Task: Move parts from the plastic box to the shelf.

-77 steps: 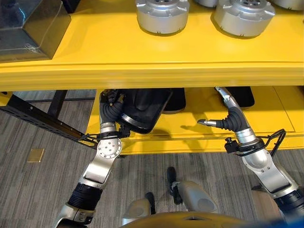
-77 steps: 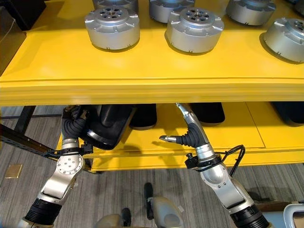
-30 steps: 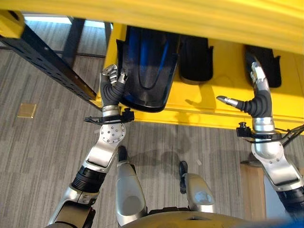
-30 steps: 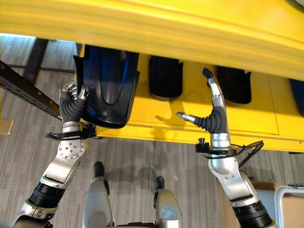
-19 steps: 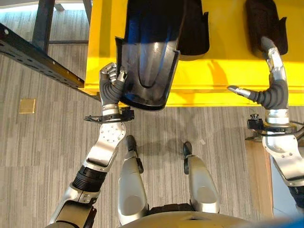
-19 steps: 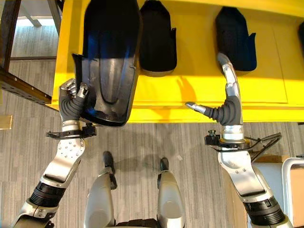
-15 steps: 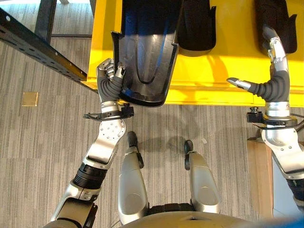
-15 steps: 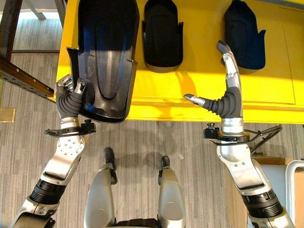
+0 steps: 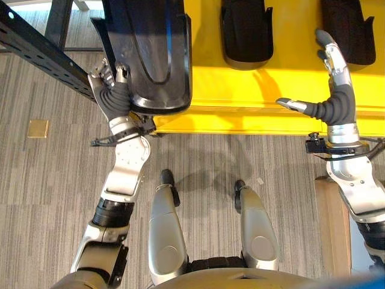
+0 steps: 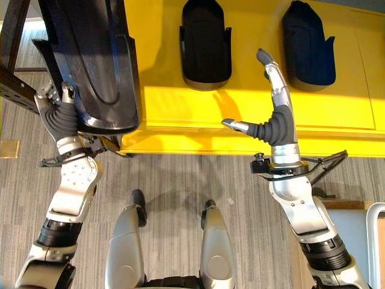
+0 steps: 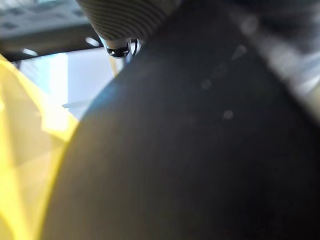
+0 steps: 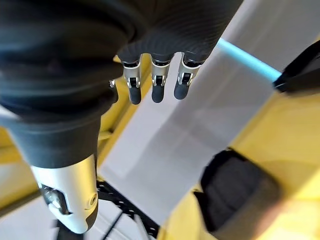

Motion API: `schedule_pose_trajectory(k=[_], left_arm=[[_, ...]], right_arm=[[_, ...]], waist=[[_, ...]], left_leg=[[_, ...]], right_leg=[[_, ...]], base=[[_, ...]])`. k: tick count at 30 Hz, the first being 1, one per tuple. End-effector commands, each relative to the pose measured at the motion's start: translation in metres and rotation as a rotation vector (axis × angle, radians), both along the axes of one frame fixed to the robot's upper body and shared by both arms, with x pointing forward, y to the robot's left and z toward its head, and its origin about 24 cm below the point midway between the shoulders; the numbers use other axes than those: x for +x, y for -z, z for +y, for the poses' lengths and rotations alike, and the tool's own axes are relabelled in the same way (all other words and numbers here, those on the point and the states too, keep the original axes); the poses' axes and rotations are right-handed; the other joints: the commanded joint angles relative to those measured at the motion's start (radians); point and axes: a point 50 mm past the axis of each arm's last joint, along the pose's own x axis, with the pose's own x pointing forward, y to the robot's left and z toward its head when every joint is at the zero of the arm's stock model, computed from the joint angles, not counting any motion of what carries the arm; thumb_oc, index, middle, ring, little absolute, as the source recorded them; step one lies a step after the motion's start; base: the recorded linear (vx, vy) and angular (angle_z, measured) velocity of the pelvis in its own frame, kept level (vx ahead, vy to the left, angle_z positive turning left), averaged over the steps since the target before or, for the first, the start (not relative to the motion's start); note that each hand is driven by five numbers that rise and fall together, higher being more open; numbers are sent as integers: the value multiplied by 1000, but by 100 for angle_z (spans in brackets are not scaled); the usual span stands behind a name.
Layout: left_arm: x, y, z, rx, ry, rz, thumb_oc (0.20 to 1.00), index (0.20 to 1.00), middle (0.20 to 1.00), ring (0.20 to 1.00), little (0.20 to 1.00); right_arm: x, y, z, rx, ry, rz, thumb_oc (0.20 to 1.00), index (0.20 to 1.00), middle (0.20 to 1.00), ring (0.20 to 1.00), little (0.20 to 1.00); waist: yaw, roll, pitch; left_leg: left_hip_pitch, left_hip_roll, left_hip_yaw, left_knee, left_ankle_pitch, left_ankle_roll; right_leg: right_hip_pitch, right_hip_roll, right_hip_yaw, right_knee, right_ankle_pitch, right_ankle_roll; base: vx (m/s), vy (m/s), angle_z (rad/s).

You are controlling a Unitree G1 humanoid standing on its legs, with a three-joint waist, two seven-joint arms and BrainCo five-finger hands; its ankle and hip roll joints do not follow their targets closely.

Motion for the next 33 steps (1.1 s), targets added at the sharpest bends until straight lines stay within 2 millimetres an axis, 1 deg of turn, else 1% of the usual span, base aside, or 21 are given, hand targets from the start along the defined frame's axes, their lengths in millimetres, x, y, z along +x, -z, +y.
schedule_pose_trajectory(k=[1, 2, 3, 4, 7, 9, 10, 11, 12, 13, 14, 16, 19, 20, 25, 30, 33], left_arm=[[-3, -7, -2, -10, -33, -58, 200, 200, 200, 200, 200], [3, -5, 0, -28, -38, -33, 200, 200, 200, 200, 200], [8, -3, 4, -27, -81, -6, 200, 200, 200, 200, 200], [16, 4, 10, -51, -110, 47, 200, 200, 200, 200, 200], [26, 16, 18, -79, -149, 122, 200, 200, 200, 200, 200], [29, 20, 22, -86, -164, 142, 200, 200, 200, 200, 200], [33, 25, 25, -108, -176, 179, 200, 200, 200, 200, 200], [34, 28, 26, -131, -175, 194, 200, 200, 200, 200, 200], [36, 35, 26, -204, -165, 228, 200, 200, 200, 200, 200], [37, 37, 27, -220, -170, 235, 200, 200, 200, 200, 200], [40, 47, 36, -278, -217, 260, 200, 200, 200, 200, 200], [44, 53, 41, -366, -233, 278, 200, 200, 200, 200, 200], [45, 55, 52, -424, -285, 275, 200, 200, 200, 200, 200], [45, 57, 58, -443, -311, 282, 200, 200, 200, 200, 200], [44, 61, 77, -537, -375, 314, 200, 200, 200, 200, 200], [40, 62, 94, -587, -471, 319, 200, 200, 200, 200, 200], [34, 66, 107, -577, -519, 343, 200, 200, 200, 200, 200]], right_arm=[[-13, -12, 4, 5, -67, -120, 1000, 1000, 1000, 1000, 1000], [-15, -15, 7, -3, -86, -139, 1000, 1000, 1000, 1000, 1000], [-16, -17, 9, -13, -113, -149, 1000, 1000, 1000, 1000, 1000], [-17, -19, 10, -34, -142, -148, 1000, 1000, 1000, 1000, 1000], [-17, -20, 12, -65, -187, -118, 1000, 1000, 1000, 1000, 1000], [-16, -19, 12, -75, -198, -97, 1000, 1000, 1000, 1000, 1000], [-15, -17, 12, -102, -204, -72, 1000, 1000, 1000, 1000, 1000], [-15, -16, 12, -116, -207, -65, 1000, 1000, 1000, 1000, 1000], [-15, -16, 11, -144, -213, -51, 1000, 1000, 1000, 1000, 1000], [-15, -16, 11, -150, -213, -48, 1000, 1000, 1000, 1000, 1000], [-16, -17, 12, -189, -228, -35, 1000, 1000, 1000, 1000, 1000], [-16, -18, 12, -211, -236, -29, 1000, 1000, 1000, 1000, 1000], [-17, -19, 10, -226, -238, -22, 1000, 1000, 1000, 1000, 1000], [-18, -19, 9, -238, -241, -19, 1000, 1000, 1000, 1000, 1000], [-22, -19, 8, -253, -247, -18, 1000, 1000, 1000, 1000, 1000], [-24, -21, 7, -260, -240, -21, 1000, 1000, 1000, 1000, 1000], [-25, -21, 6, -255, -233, -24, 1000, 1000, 1000, 1000, 1000]], waist=[[-25, 20, -102], [-34, 27, -106], [-49, 35, -112], [-67, 41, -121], [-97, 48, -133], [-107, 50, -136], [-122, 57, -140], [-127, 60, -140], [-140, 69, -141], [-143, 71, -140], [-168, 85, -141], [-187, 92, -141], [-204, 95, -139], [-213, 97, -137], [-235, 97, -132], [-244, 92, -125], [-245, 91, -121]], left_leg=[[45, 0, -21, -58, -20, -1], [48, 5, -16, -62, -13, 0], [55, 9, -9, -60, -15, -1], [70, 14, 1, -53, -27, -3], [96, 18, 23, -51, -35, -4], [108, 18, 30, -52, -37, -5], [122, 17, 40, -57, -37, -5], [129, 14, 45, -59, -36, -5], [142, 12, 54, -65, -35, -5], [146, 11, 57, -68, -34, -5], [161, 9, 73, -73, -33, -5], [170, 8, 86, -79, -33, -7], [174, 8, 94, -77, -35, -10], [179, 7, 99, -77, -36, -10], [178, 7, 106, -72, -41, -11], [171, 9, 106, -61, -47, -12], [167, 9, 106, -57, -51, -11]], right_leg=[[4, 30, -38, 56, -2, -91], [-4, 33, -30, 62, 2, -94], [-7, 33, -22, 74, -3, -94], [-6, 29, -11, 88, -15, -96], [-8, 21, 9, 114, -28, -97], [-9, 15, 16, 120, -29, -97], [-13, 10, 25, 125, -28, -96], [-14, 7, 30, 127, -28, -96], [-16, 3, 37, 126, -27, -96], [-16, 2, 40, 126, -26, -96], [-23, -2, 54, 130, -27, -96], [-28, -2, 62, 135, -31, -97], [-34, -2, 67, 142, -37, -99], [-37, -2, 70, 145, -38, -100], [-49, 2, 81, 152, -41, -103], [-58, 3, 86, 155, -42, -104], [-62, 4, 88, 156, -42, -104]], base=[[85, 86, -20], [117, 133, -21], [191, 185, -20], [209, 179, -17], [173, 154, -24], [146, 140, -18], [164, 174, -15], [174, 220, -15], [103, 153, -22], [126, 254, -21], [91, 218, -14], [77, 168, -12], [39, 68, -11], [32, 60, -7], [9, 33, -6], [-2, 2, -1], [0, 0, 0]])
